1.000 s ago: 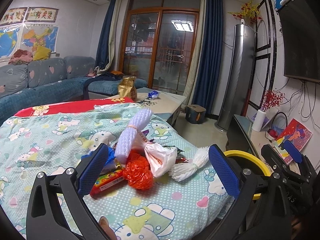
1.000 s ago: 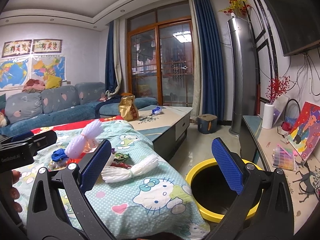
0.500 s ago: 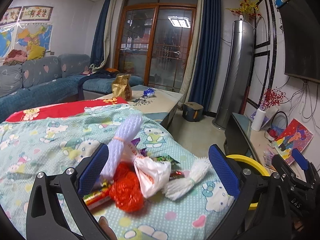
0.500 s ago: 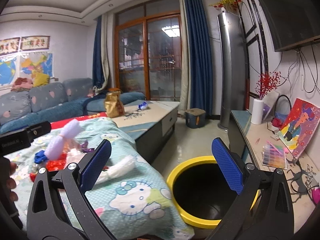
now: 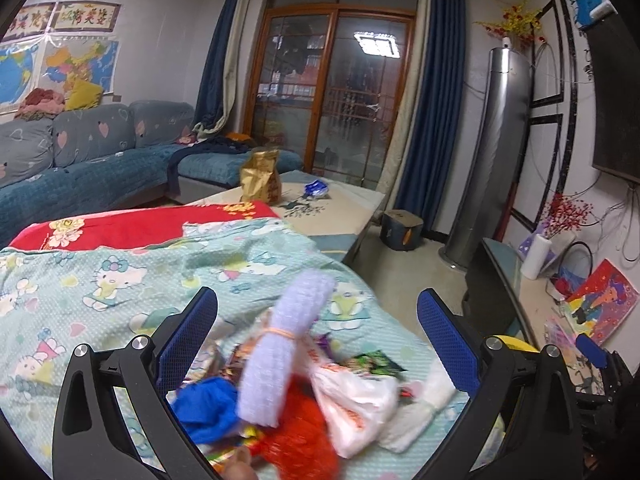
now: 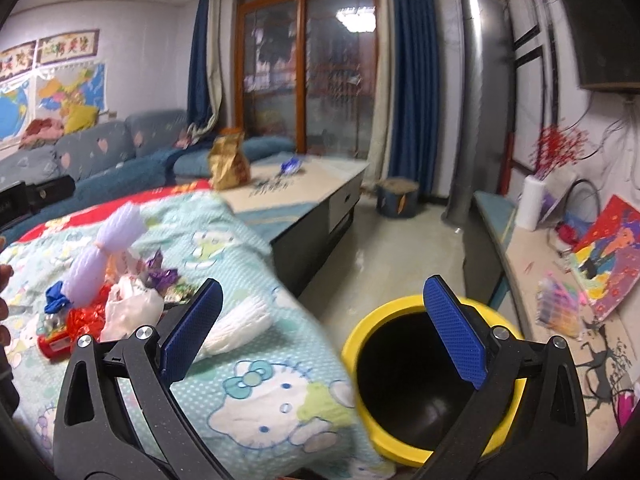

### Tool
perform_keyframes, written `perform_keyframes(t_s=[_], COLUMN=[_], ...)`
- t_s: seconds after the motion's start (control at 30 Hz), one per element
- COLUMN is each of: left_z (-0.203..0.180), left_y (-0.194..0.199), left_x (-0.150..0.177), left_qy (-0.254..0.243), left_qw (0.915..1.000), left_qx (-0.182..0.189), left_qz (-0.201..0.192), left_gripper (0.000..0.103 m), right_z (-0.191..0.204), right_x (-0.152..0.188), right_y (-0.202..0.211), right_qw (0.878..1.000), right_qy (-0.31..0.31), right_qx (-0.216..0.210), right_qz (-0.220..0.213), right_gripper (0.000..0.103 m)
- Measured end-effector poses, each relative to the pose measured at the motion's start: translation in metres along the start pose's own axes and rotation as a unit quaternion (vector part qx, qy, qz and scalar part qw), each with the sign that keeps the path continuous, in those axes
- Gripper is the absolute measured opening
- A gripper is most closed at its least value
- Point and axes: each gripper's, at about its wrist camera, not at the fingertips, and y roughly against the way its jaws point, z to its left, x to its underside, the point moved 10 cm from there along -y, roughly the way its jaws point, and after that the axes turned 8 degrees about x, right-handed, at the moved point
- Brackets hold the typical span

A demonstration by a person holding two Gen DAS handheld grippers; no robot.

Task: Collect trash
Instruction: 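Grasp the long white foam mesh sleeve with the left tool while the right tool grasps a white foam net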

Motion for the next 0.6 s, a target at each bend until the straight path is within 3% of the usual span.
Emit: perform_keyframes(t_s=[0.27, 0.37, 0.43, 0.6], left_z=[0.039, 0.041, 0.040, 0.038], left_y=[-0.022, -0.029, -0.033, -0.042], left_x=[0.028, 0.041, 0.048, 0.061], left_qy=[0.034, 0.037, 0.037, 0.032], left_qw=[0.9973, 0.9950, 0.9933, 0.9913], left_qx=[0.000, 0.015, 0.026, 0.023], left_qz=[0.066, 0.091, 0.107, 0.126], left_gripper=[0.096, 0.095, 0.081, 0.066], right_z=[0.045, 0.053, 0.057, 0.063], right_x=[0.028, 0.038, 0.045, 0.056], right_y=[-0.049, -0.062, -0.070, -0.078], right_qw=[0.992, 0.987, 0.982, 0.967], right_qy=[-0.011, -0.026, -0.045, -0.083], right_qx=[-0.063, -0.077, -0.092, -0.127], right_qz=[0.105, 0.137, 0.161, 0.205], right_gripper=[0.092, 0.086, 0.078, 0.063])
